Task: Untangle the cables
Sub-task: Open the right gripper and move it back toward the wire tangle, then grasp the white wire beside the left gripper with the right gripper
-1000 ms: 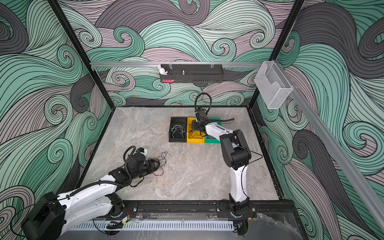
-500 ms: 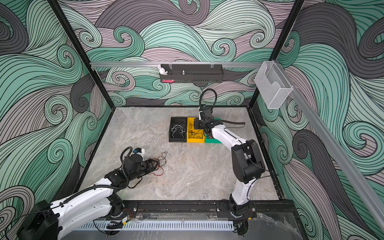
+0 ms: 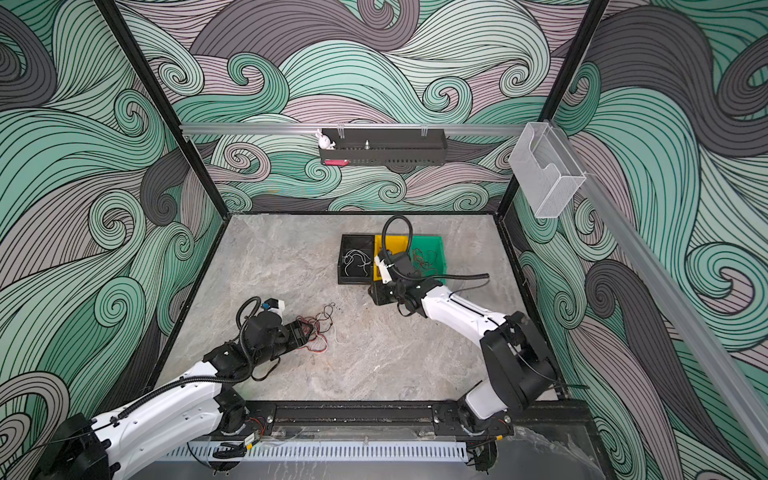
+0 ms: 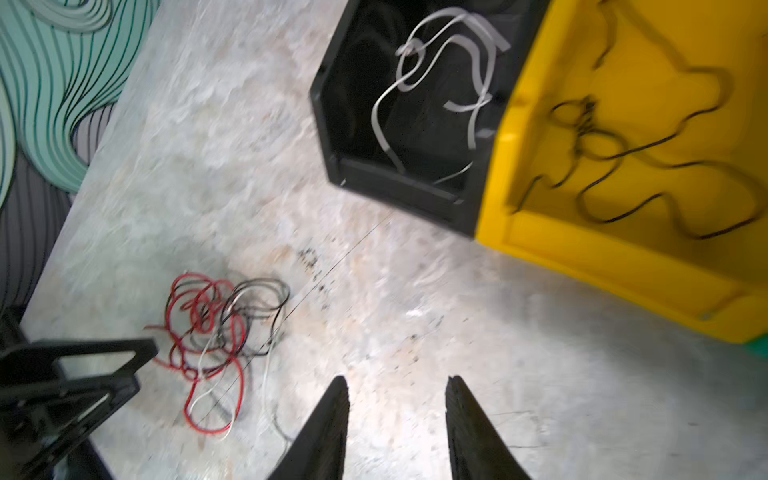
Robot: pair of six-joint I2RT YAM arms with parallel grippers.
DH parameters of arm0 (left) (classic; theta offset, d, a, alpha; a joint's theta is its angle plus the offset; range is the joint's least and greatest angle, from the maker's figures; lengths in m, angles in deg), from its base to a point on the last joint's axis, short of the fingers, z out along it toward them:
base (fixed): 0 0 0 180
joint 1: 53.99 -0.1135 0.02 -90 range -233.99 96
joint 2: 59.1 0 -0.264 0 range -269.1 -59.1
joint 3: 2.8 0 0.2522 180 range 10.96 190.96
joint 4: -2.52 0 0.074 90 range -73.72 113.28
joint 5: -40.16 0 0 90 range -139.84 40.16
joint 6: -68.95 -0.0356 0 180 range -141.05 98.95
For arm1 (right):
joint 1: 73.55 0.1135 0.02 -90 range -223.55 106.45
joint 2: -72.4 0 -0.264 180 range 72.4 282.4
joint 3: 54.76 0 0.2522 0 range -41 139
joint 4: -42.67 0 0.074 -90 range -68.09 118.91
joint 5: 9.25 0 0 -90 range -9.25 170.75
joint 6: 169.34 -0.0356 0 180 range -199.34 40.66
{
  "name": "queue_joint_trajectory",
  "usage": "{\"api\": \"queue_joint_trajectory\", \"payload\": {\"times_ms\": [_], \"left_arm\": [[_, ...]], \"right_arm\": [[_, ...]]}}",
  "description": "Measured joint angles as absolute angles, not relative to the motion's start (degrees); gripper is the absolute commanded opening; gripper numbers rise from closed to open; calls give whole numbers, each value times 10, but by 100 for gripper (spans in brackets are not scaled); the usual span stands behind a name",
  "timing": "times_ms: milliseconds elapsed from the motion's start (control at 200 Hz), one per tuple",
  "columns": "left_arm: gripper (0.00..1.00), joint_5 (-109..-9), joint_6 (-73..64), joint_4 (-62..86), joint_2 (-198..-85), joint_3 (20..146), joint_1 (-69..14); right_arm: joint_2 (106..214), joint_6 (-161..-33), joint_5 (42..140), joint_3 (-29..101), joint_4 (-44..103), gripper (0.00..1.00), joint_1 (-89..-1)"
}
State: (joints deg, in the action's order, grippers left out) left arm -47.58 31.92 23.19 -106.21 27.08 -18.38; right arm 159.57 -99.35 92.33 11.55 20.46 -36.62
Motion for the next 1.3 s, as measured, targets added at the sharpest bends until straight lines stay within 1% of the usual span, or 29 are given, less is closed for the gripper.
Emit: {"api": "queue_joint_trajectory", "payload": {"times_ms": [155,240,295,595,801,961,1006,1301], "left_arm": [[64,-477,316,232,-1077,269,-184],[64,-479,315,231,-1086,269,-184],[64,-481,315,231,-1092,269,-184],[64,-488,315,226,-1097,269,-186],[64,-490,315,219,-1100,267,-186],[64,-490,315,214,-1103,267,-186],[64,-490,315,213,-1103,267,-186],[64,-490,315,204,-1105,267,-186]], "right_arm": [[1619,-1010,944,106,225,43,-295],[1641,-1017,951,106,241,48,-267],[1656,-1022,955,106,253,49,-253],[1745,-1036,964,119,286,47,-210],[1769,-1045,969,128,303,45,-204],[1785,-1053,968,141,319,41,-203],[1789,-1054,967,143,322,38,-203],[1804,-1064,963,147,335,10,-201]]}}
